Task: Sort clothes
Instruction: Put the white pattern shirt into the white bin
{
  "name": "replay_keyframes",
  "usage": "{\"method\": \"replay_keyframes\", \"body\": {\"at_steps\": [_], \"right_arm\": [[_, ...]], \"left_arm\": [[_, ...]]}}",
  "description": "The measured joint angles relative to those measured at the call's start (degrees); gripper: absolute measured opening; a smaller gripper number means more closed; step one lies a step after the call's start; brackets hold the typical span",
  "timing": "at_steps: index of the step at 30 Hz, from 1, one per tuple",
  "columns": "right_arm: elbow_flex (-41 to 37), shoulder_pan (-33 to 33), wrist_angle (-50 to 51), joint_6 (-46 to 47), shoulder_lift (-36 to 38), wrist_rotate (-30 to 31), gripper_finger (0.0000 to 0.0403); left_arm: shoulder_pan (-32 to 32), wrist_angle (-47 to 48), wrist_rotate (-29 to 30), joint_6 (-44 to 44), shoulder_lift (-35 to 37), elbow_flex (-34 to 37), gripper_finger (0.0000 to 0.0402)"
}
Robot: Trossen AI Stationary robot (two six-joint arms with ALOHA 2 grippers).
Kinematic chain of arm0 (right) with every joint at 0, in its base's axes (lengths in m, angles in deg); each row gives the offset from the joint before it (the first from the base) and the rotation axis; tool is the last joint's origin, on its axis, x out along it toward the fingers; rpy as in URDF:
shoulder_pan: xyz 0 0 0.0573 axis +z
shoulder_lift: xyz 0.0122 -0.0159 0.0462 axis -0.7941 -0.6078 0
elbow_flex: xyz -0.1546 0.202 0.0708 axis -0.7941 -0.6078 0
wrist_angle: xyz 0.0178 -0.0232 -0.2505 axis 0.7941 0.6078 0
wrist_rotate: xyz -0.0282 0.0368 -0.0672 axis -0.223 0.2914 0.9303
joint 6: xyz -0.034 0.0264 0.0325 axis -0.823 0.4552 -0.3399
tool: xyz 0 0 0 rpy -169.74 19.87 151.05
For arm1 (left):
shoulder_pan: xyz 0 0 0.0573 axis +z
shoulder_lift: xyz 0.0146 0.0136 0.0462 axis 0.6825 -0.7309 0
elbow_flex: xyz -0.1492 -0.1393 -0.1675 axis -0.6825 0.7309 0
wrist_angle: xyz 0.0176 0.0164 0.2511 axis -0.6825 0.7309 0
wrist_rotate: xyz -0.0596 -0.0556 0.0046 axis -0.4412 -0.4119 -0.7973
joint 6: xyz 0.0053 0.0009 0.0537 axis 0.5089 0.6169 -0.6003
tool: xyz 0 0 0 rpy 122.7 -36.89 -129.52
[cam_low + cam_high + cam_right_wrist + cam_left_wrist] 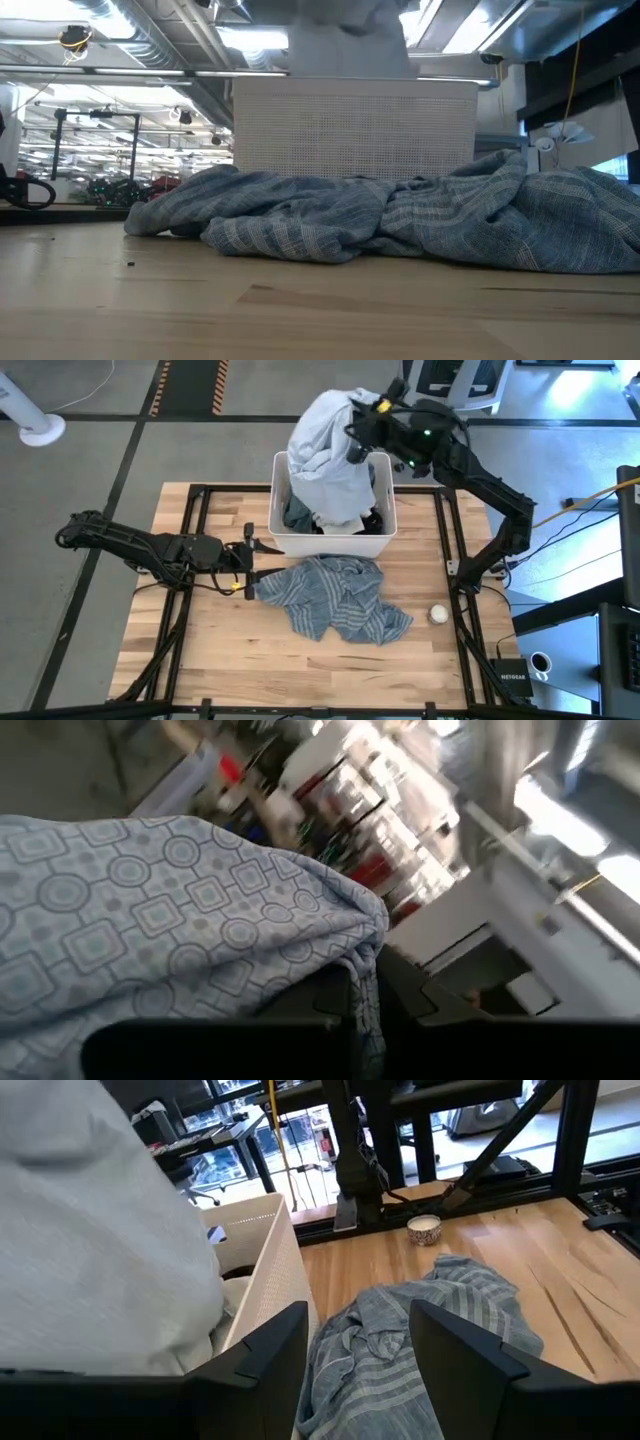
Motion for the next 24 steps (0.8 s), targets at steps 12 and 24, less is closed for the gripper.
{"method": "replay_keyframes", "body": {"at_steps": [12, 24], "right_arm": [[0.07, -1.18, 27.12, 2.3, -6.65, 1.17, 0.0022], [-13.67, -1.85, 31.09, 7.4, -8.25, 9.48, 0.0022]], "left_arm": [[-0.04, 0.16, 0.0, 0.94, -0.04, 0.0, 0.0171], [-0.04, 0.09, 0.0, 0.39, -0.04, 0.0, 0.0171]]}}
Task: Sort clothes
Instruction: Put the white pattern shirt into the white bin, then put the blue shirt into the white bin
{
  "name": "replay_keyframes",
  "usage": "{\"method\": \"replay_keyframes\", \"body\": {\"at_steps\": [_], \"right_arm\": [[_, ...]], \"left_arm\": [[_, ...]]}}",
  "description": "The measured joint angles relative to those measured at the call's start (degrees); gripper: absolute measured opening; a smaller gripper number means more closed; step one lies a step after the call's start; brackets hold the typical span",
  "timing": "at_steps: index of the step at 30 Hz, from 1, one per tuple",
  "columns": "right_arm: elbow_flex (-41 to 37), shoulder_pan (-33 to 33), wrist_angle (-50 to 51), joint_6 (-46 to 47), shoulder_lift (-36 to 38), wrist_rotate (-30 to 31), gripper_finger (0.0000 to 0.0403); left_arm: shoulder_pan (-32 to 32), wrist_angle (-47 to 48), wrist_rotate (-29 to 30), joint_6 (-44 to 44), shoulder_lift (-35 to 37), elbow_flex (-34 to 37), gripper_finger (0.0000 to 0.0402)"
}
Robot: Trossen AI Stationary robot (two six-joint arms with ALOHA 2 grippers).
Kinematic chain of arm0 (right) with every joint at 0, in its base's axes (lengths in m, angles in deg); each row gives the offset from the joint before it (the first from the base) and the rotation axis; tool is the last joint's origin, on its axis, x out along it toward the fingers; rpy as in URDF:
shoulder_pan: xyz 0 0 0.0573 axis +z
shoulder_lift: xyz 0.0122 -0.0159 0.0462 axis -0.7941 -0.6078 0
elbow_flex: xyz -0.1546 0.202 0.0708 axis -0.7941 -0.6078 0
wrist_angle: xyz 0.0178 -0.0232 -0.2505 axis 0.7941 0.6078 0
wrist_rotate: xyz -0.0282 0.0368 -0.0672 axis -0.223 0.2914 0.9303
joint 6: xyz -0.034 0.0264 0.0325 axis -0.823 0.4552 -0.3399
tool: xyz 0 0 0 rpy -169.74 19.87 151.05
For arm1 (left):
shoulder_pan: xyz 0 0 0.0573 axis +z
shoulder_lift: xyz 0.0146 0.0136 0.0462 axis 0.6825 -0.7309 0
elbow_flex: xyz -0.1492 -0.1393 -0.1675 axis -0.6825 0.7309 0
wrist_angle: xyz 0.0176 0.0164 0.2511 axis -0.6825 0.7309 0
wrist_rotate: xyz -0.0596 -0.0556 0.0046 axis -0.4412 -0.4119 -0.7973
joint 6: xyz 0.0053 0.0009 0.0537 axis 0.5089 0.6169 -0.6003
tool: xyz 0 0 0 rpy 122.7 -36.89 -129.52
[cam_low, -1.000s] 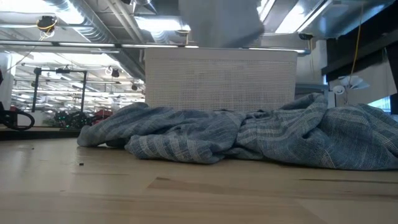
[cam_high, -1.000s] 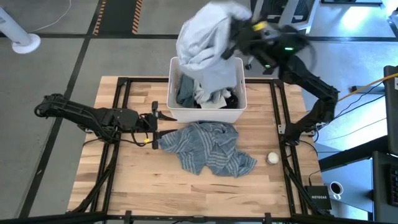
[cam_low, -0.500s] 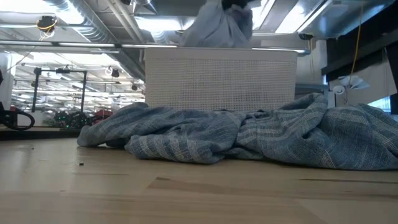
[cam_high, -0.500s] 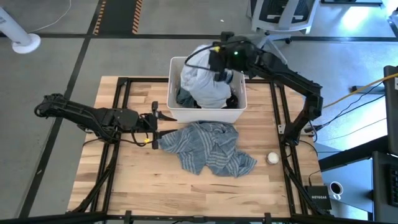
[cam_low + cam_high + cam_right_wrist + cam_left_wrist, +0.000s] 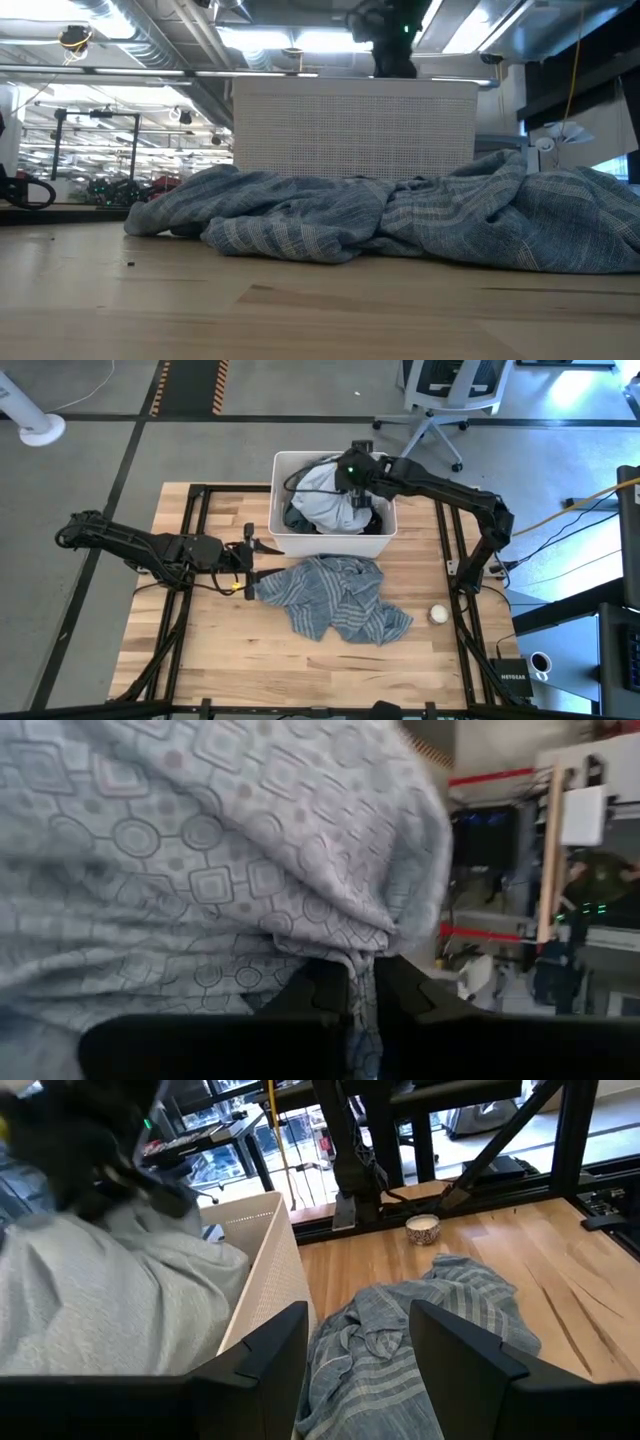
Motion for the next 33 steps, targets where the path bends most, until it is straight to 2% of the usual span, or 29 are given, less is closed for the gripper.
{"method": "replay_keyframes", "body": {"at_steps": [6, 10, 15, 20, 24, 28, 33], "right_arm": [[-7.04, -1.26, -3.02, 5.82, 0.39, -0.46, 0.0046], [-9.53, -1.18, -2.54, 7.54, 0.37, 2.96, 0.0078], [-8.11, -1.12, 0.53, 7.54, 0.37, 4.13, 0.0139], [-2.89, -1.12, 5.01, 7.54, 0.37, 3.88, 0.0207], [3.28, -1.12, 9.95, 7.54, 0.37, -3.33, 0.0244], [9.6, -0.19, 14.65, 8.0, 0.37, -12.83, 0.0256], [15.15, 6.94, 19.52, 8.57, 0.39, -13.26, 0.0255]], "left_arm": [[0.02, -0.01, 0.0, 0.99, 0.0, 0.0, 0.0171], [0.02, 0.05, 0.0, 0.66, 0.0, 0.0, 0.0171], [0.02, 0.12, -0.01, -0.11, 0.0, 0.0, 0.0171], [0.02, 2.67, -0.02, 0.06, 0.0, 0.02, 0.0171], [0.04, 3.64, -0.02, 1.13, 0.0, 0.04, 0.0171], [0.04, 4.72, 0.0, 1.33, 0.0, 0.04, 0.0171], [0.04, 4.74, -0.01, 1.38, 0.0, 0.04, 0.0171]]}}
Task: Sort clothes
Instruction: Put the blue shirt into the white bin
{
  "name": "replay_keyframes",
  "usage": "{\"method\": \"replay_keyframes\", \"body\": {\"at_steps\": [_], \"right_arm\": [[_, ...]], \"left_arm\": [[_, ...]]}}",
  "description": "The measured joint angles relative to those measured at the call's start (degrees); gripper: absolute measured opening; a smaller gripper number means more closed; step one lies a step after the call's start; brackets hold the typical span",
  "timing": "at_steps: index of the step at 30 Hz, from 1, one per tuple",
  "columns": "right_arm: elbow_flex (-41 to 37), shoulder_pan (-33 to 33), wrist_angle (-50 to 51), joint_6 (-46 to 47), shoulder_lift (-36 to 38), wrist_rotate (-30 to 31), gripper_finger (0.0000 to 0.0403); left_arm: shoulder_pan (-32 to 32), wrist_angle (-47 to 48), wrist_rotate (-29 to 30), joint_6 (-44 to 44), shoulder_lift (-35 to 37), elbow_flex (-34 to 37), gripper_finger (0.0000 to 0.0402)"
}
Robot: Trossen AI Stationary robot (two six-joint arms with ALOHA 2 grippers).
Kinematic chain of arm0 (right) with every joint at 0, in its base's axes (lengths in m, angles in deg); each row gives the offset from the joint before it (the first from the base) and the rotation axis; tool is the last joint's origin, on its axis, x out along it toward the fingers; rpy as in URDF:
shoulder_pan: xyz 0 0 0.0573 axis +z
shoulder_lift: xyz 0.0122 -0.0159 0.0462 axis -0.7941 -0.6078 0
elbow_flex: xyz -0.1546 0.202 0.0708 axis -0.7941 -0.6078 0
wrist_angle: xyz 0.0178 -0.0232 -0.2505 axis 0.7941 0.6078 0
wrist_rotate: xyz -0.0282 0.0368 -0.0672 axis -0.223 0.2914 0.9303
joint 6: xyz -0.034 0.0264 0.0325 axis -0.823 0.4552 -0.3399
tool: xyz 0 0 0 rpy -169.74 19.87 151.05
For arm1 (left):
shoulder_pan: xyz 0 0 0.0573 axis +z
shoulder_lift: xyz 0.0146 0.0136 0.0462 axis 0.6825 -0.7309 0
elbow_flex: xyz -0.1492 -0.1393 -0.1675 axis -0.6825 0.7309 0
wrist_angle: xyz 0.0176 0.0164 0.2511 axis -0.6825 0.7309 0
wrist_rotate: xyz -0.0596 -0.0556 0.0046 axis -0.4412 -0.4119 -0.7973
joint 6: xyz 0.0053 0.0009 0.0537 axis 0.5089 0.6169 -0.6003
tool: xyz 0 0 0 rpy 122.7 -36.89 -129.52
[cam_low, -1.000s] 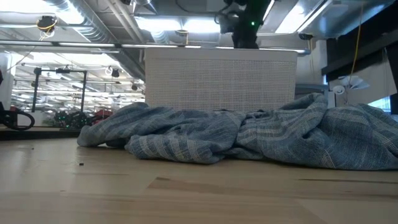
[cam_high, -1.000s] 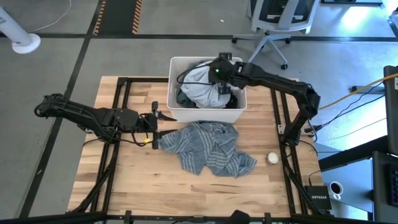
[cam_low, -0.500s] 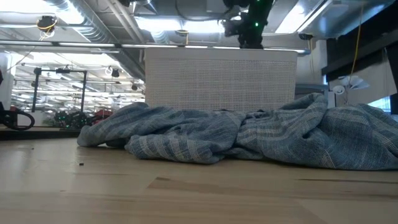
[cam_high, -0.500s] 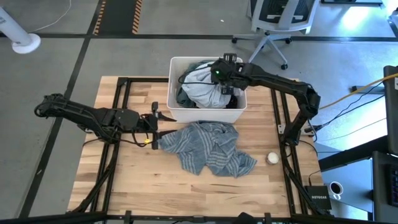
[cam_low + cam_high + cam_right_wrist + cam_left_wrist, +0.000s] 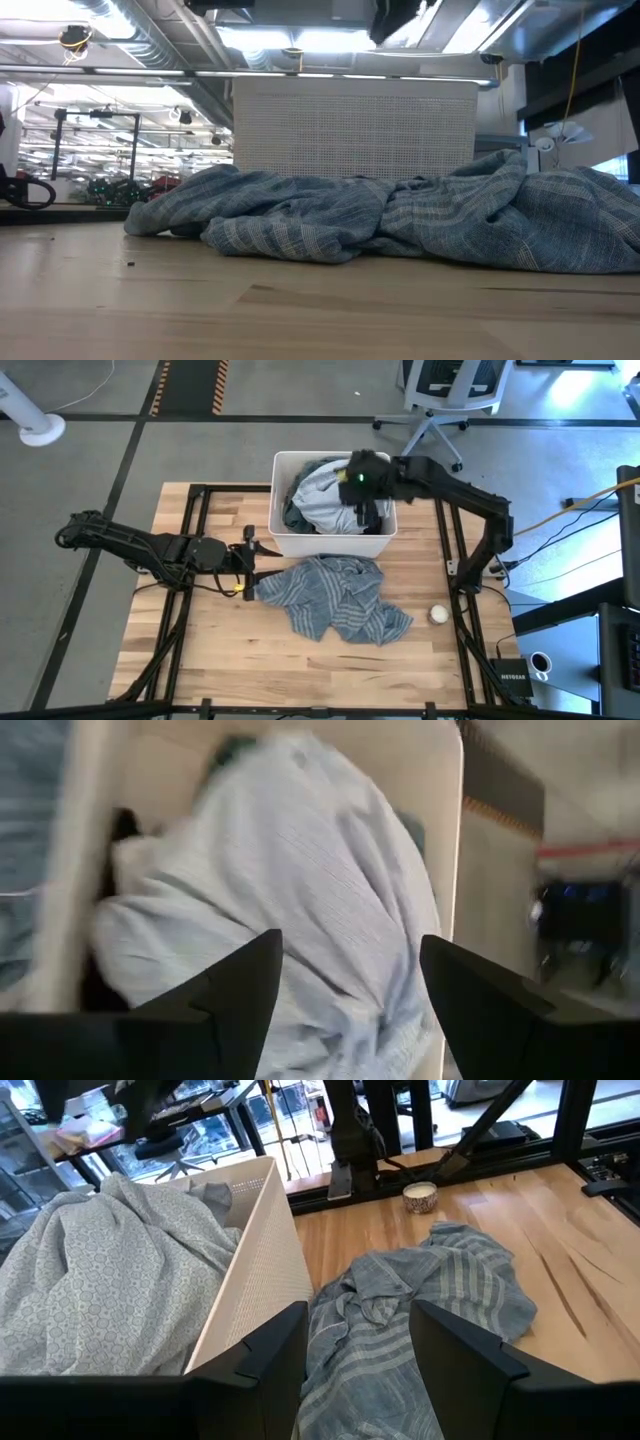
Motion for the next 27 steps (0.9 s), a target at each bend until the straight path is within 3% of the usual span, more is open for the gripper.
{"method": "replay_keyframes", "body": {"at_steps": [9, 19, 27], "right_arm": [[-1.41, 16.14, 7.53, 5.1, 0.83, 4.77, 0.0253], [-18.4, 34.58, 3.88, 10.6, 0.72, 6.73, 0.0253], [-30.96, 39.34, 1.3, 21.33, 0.72, 10.67, 0.0253]], "left_arm": [[0.0, 2.1, 0.01, 1.24, -0.04, 0.0, 0.0171], [0.0, 3.78, -0.03, 1.04, -1.05, 0.0, 0.0171], [0.0, 6.21, -0.04, 7.58, -1.4, 1.37, 0.0171]]}}
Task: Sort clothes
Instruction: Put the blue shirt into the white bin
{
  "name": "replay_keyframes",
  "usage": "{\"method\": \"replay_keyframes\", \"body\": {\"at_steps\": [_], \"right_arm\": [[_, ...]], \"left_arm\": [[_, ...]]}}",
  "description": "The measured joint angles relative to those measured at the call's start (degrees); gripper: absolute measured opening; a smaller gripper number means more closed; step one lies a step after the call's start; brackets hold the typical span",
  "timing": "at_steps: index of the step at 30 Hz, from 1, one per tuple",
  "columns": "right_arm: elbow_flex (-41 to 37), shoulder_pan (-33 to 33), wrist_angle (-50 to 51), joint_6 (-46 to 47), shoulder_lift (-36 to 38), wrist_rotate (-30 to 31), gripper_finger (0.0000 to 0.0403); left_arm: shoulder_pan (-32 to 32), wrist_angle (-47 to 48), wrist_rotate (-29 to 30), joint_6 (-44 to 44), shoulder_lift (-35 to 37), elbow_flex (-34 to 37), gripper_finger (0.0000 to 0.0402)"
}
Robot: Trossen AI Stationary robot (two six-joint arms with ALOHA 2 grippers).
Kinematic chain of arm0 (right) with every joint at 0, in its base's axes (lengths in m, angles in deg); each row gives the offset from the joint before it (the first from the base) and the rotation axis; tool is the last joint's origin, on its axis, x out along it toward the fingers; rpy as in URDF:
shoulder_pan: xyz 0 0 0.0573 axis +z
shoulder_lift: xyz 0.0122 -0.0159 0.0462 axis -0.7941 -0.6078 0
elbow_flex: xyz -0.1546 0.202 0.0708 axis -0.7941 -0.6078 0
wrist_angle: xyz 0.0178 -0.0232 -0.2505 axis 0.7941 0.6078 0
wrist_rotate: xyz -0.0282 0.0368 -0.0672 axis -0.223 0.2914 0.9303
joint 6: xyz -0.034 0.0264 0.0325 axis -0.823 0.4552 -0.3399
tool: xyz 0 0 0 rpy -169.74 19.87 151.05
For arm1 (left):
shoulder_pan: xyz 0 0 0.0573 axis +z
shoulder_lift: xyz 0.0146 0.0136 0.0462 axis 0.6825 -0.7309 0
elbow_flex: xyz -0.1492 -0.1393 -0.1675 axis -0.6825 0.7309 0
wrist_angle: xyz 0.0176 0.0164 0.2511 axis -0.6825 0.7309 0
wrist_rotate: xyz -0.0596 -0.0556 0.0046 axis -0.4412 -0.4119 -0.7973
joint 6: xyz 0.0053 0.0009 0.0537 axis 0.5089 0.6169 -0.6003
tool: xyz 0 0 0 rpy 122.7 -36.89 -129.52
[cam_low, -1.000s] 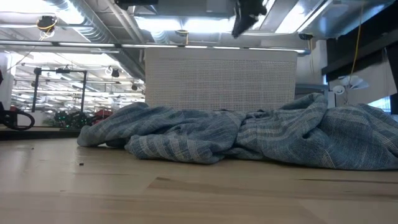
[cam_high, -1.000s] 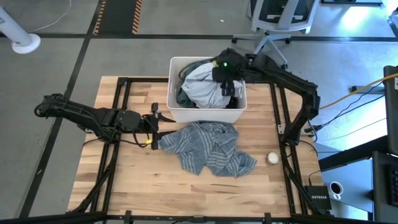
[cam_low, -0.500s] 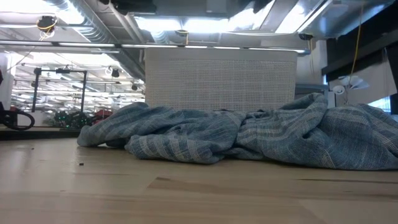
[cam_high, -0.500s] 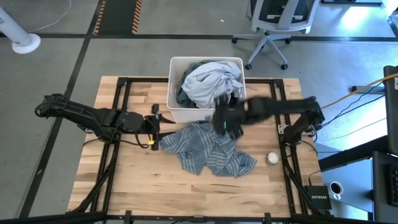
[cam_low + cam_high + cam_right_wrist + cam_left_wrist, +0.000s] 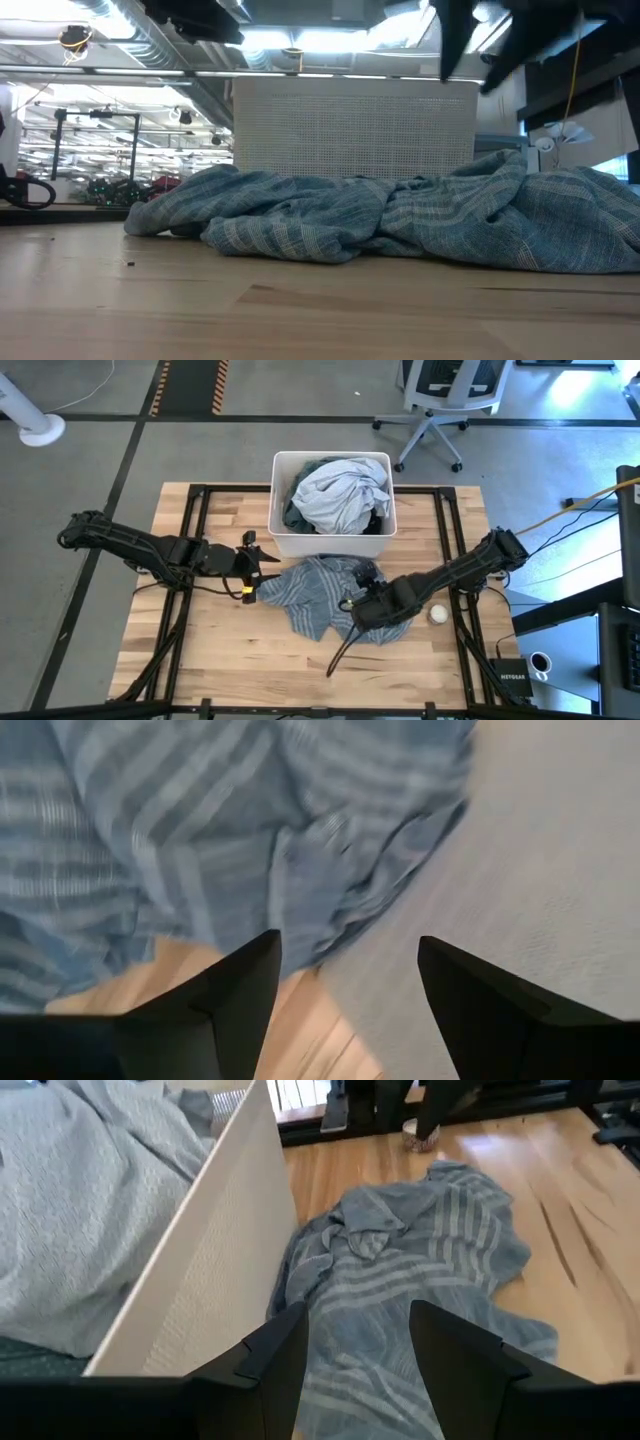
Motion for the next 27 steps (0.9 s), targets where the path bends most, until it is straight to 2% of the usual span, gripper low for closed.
{"method": "replay_keyframes", "body": {"at_steps": [4, 8, 11, 16, 21, 27], "right_arm": [[-5.3, 1.04, -0.33, 3.17, 0.26, -0.09, 0.0253], [-10.14, 2.65, -4.8, 3.4, 1.14, 2.2, 0.0253], [-12.96, 3.06, -9.98, 3.22, 1.51, 2.94, 0.0253], [-16.02, 2.91, -17.55, 1.63, 1.51, 2.59, 0.0253], [-17.35, 2.85, -18.72, 1.44, 1.53, 0.53, 0.0253], [-20.63, 2.8, -23.85, 1.42, 1.53, -0.65, 0.0253]], "left_arm": [[0.0, 0.94, 0.03, 2.06, 0.02, 0.72, 0.0171], [0.0, 2.56, 0.02, 2.94, 0.02, 0.77, 0.0171], [-0.14, 0.41, -0.05, 2.94, -0.37, 1.71, 0.0171], [-0.71, -0.26, -1.35, 3.08, -1.57, 5.19, 0.0171], [-0.63, -1.71, -2.92, 8.69, -2.72, 8.73, 0.0171], [-0.57, -5.67, -3.0, 9.02, -3.01, 12.56, 0.0171]]}}
